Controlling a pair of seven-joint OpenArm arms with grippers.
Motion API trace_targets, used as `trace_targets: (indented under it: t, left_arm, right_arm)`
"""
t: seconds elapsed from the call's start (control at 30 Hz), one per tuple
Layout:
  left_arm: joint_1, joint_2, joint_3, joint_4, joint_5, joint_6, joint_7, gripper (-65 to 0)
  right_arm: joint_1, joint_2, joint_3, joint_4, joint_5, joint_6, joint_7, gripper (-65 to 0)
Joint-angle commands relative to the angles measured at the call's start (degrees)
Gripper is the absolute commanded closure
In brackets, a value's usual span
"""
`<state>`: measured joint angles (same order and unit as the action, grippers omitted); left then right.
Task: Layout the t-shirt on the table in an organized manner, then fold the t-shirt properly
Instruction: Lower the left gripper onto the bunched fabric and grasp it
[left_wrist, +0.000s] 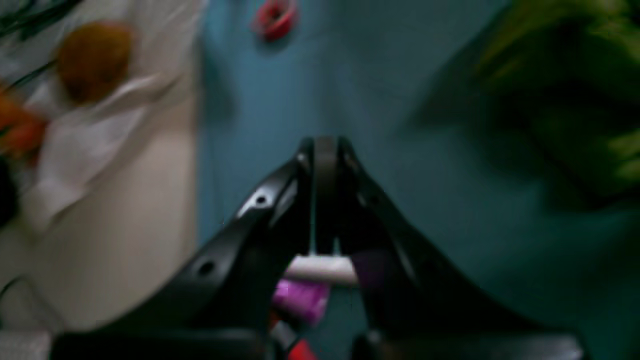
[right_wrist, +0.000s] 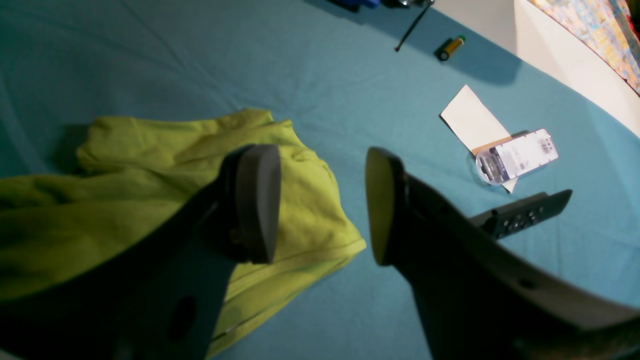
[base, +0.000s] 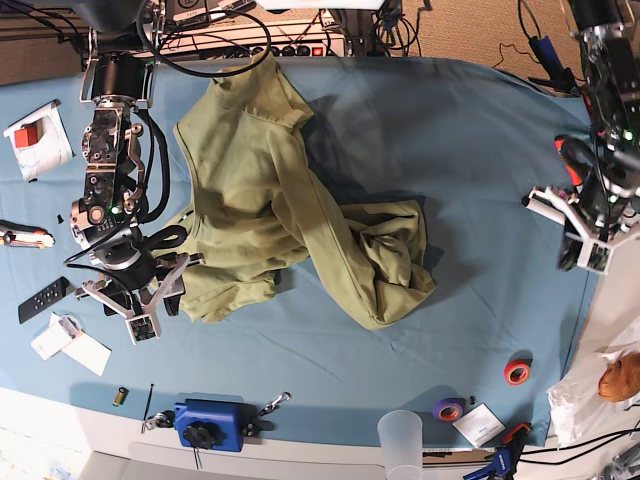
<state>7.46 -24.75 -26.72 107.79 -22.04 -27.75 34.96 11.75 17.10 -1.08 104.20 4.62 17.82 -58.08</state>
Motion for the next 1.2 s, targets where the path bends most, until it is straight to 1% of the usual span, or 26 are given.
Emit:
trace_targets:
  t: [0.0, 0.07, 0.17, 0.27, 0.33, 0.47, 0.6, 0.63, 0.7, 0.77, 0.87, 0.9, 0.93, 1.0, 1.03, 1.07, 1.1, 1.17]
  left_arm:
    - [-1.79, -0.96, -0.39, 0.50, -2.64, 0.37, -1.60, 0.0]
    - [-3.41, -0.94, 0.13, 0.09, -6.93, -0.35, -1.57, 0.0]
    - [-4.96, -0.94, 2.45, 0.09, -9.29, -3.58, -1.60, 0.0]
    - [-5.99, -0.94, 7.41, 0.04, -8.81, -3.06, -1.60, 0.0]
    - [-6.91, -0.94, 12.09, 0.04, -6.38, -2.01, -1.62, 0.0]
    - [-9.62, -0.92, 21.16, 0.04, -0.39, 0.04, -2.08, 0.0]
    - [-12.66, -0.76, 27.43, 0.02, 3.98, 5.27, -2.89, 0.0]
    - [-13.38, -0.76, 28.50, 0.00, 4.55, 5.75, -2.89, 0.0]
    - [-14.60, -0.63, 29.92, -0.50, 5.01, 5.62, -2.89, 0.0]
    - [-15.91, -0.35, 30.49, -2.12, 4.94, 4.46, -2.91, 0.0]
    - [-18.23, 0.96, 30.58, -6.71, 4.96, 3.78, -3.08, 0.0]
    - [-19.04, 1.31, 30.58, -8.44, 4.96, 3.76, -3.39, -2.1]
    - [-19.61, 1.57, 30.62, -9.86, 4.94, 3.72, -4.02, -8.8]
    - [-20.02, 1.75, 30.62, -11.93, 4.96, 3.82, -7.26, -22.6]
    - [-20.00, 1.86, 30.62, -12.57, 4.96, 3.85, -9.27, -28.5]
    - [-20.00, 2.16, 30.62, -13.03, 4.96, 4.09, -10.08, -32.9]
    - [-20.04, 2.60, 30.62, -13.38, 4.98, 4.92, -10.12, -35.2]
    - [-20.46, 3.67, 30.64, -14.16, 4.96, 5.66, -9.25, -35.6]
  right_arm:
    - [1.25, 0.55, 0.35, 1.03, 0.09, -0.28, 1.27, -27.9]
    - [1.25, 0.55, 0.35, 1.01, 0.04, -0.76, 0.44, -27.9]
    - [1.22, 0.55, 0.35, 1.01, -1.70, -4.66, -0.72, -27.9]
    - [0.79, 0.70, 0.44, 1.01, -5.90, -7.41, -0.98, -27.9]
    - [0.26, 0.70, 0.46, 1.01, -7.56, -8.41, -1.75, -27.9]
    - [-2.03, 0.70, 0.46, 1.01, -7.69, -8.46, -2.14, -27.9]
    - [-5.11, 0.70, 0.46, 1.01, -8.96, -8.48, -2.21, -27.9]
    - [-5.77, 0.70, 0.52, 1.03, -9.44, -8.48, -2.16, -27.9]
    - [-6.99, 0.70, 0.92, 1.03, -9.60, -8.52, -2.19, -27.9]
    - [-7.87, 0.70, 1.60, 1.03, -9.57, -8.57, -2.14, -27.9]
    - [-8.61, 0.70, 2.69, 1.03, -9.33, -8.57, -2.10, -27.9]
    - [-8.66, 0.70, 2.97, 1.03, -9.09, -8.55, -2.14, -27.9]
    - [-8.74, 0.70, 3.15, 1.07, -9.05, -8.55, -1.99, -27.9]
    - [-8.76, 0.70, 3.19, 1.07, -8.98, -8.50, -1.95, -27.9]
    - [-8.74, 0.70, 3.19, 1.07, -8.96, -8.50, -1.92, -27.9]
    - [-8.74, 0.70, 3.19, 1.07, -8.98, -8.46, -1.92, -27.9]
    - [-8.74, 0.70, 3.19, 1.07, -8.98, -8.46, -1.90, -27.9]
    - [-8.74, 0.68, 3.19, 1.07, -8.96, -8.46, -1.88, -27.9]
